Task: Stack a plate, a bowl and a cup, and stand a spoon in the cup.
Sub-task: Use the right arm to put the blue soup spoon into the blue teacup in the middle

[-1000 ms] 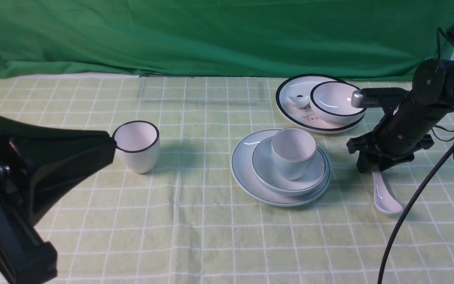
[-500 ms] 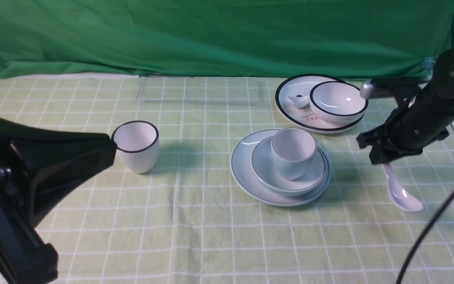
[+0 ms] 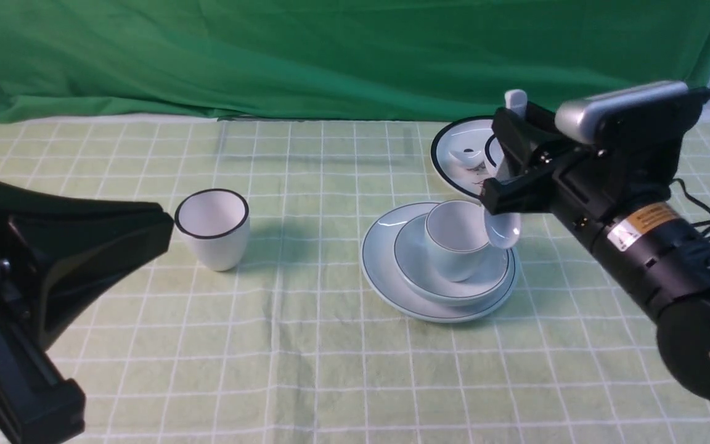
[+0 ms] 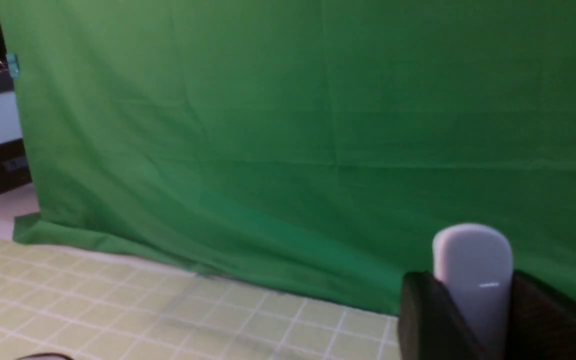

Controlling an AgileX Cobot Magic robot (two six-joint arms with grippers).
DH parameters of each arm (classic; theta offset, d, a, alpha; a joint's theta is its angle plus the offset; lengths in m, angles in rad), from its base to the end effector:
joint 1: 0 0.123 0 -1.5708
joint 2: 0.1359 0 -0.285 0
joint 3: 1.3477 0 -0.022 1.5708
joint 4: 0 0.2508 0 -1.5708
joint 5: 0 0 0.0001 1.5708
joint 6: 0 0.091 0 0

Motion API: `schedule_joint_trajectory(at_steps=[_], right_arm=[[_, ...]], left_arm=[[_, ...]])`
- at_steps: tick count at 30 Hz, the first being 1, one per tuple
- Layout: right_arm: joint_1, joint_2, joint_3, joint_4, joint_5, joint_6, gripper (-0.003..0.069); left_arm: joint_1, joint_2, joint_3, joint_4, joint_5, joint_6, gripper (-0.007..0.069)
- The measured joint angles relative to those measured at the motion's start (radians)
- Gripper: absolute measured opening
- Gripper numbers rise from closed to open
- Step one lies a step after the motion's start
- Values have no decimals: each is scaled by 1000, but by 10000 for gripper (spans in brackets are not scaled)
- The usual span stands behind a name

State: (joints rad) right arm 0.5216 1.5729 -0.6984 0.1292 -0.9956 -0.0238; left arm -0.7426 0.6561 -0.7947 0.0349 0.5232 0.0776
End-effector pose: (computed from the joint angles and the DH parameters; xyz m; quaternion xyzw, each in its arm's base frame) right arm 0.2827 0.1511 0.2614 -0.1074 0.6225 0.1843 0.7530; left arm 0.0941 -0.0842 0.3767 0.3269 0.7345 -0.1789 0.5671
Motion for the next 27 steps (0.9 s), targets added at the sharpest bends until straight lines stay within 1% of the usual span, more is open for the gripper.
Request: schedule_joint_trajectory(at_steps=[2, 8, 16, 19, 21, 23, 24, 25, 27], right_arm=[[-1, 70, -46, -5, -30, 16, 189], [-10, 209, -143, -24, -38, 32, 189], [-22, 330, -155, -28, -54, 7, 196], [-22, 356, -155, -27, -78, 7, 255], [-22, 361, -155, -27, -97, 7, 331], [-22, 355, -155, -28, -117, 9, 384], [-22, 354, -154, -28, -117, 9, 389], [-19, 333, -145, -28, -121, 16, 416], [-10, 282, -121, -27, -103, 24, 434]], left_arm=[[0, 0, 0, 1, 0, 0, 1], [0, 0, 2, 2, 0, 0, 1], [0, 0, 3, 2, 0, 0, 1], [0, 0, 3, 2, 0, 0, 1], [0, 0, 3, 3, 0, 0, 1], [0, 0, 3, 15, 0, 0, 1], [0, -1, 3, 21, -1, 0, 1], [0, -6, 4, 50, -1, 0, 1], [0, -27, 4, 91, -1, -6, 1]])
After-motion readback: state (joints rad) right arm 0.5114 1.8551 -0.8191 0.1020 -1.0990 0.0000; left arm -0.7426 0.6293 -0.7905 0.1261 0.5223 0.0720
